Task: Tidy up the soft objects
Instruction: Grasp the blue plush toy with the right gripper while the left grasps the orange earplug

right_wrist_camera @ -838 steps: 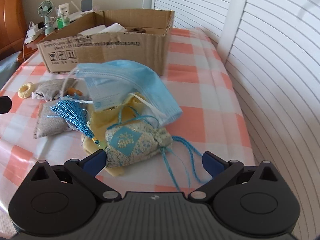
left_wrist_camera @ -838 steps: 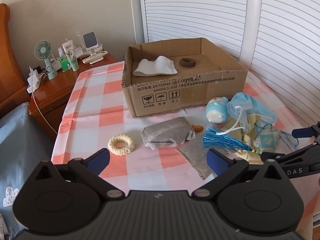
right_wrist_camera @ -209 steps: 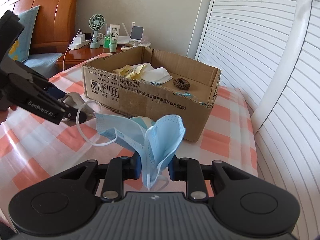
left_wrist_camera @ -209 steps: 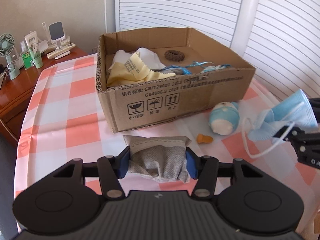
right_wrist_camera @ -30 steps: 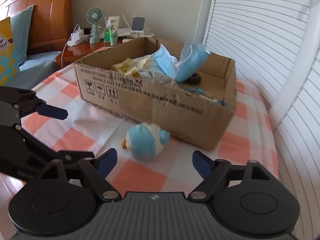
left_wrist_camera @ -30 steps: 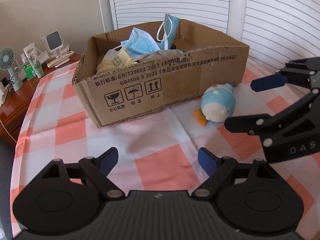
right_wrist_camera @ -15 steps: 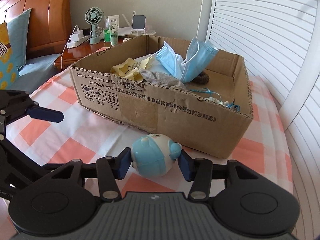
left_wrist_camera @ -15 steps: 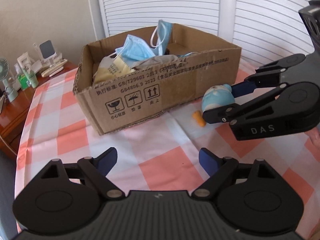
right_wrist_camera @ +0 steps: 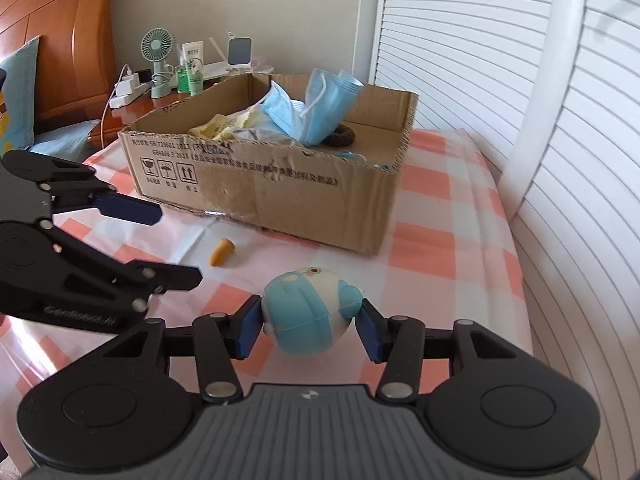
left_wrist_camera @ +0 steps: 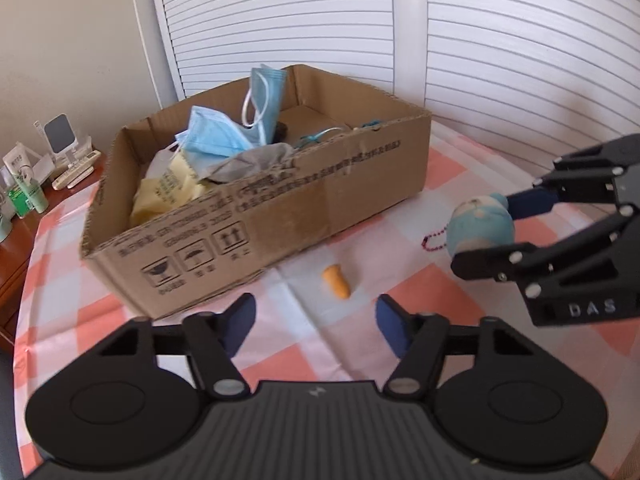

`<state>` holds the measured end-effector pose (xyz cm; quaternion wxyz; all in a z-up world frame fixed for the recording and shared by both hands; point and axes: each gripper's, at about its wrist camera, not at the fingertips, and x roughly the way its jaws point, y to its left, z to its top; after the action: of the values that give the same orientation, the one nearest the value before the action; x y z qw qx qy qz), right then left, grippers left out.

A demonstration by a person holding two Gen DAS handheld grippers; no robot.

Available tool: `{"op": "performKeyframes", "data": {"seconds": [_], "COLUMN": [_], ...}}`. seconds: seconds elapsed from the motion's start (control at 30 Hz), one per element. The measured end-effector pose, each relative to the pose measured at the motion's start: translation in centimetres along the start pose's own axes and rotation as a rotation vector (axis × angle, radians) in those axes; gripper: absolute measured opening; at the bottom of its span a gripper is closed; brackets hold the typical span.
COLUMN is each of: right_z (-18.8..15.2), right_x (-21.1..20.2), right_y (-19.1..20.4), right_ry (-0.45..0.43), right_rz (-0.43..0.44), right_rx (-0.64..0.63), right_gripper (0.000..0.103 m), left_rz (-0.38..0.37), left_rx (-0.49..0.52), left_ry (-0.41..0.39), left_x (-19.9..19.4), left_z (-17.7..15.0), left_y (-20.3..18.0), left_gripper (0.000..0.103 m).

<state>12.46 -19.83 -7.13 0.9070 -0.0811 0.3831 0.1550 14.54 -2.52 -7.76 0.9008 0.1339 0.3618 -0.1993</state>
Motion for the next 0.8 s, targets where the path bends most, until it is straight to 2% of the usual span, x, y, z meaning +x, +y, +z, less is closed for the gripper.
{"op": "performKeyframes", "data": {"seconds": [0.07, 0.13, 0.2, 0.47, 0.7, 0.8], "right_z": [-0.4, -0.7, -0.9, -1.1, -1.3, -1.3], "right_x": [-0.2, -0.4, -0.5, -0.5, -0.3, -0.2], "right_y": [-0.4, -0.7, -0.9, -1.7, -2.1, -2.2], "right_ry": [-0.001, -0.005, -0.008, -0.025, -0.022, -0.021], "right_rz": [-0.003, -0.005, -0.003, 0.005, 0.004, 0.002], "right_rx": [0.012, 0.019, 0.027, 0.049, 0.056, 0.057], "right_gripper": [0.056, 0.056, 0.056, 0.056, 0.056, 0.056], "left_rz": [-0.001, -0.007, -0.015, -0.025, -0.010, -0.001], "left_rx": [0.003, 0.010, 0.001, -0.050, -0.044, -0.035], "left_ry": [-0.005, -0.017, -0.025, 0.004, 0.001, -0.004], "left_x": [0.6, 1.0, 1.4, 3.3, 3.8, 3.7], "left_z": [0.3, 0.7, 0.9, 1.3, 1.8, 1.7], "left_y": [-0.6, -1.1, -1.4, -1.6, -1.9, -1.8], "left_gripper": [0.040, 0.038, 0.029, 0.028, 0.012, 0.010]}}
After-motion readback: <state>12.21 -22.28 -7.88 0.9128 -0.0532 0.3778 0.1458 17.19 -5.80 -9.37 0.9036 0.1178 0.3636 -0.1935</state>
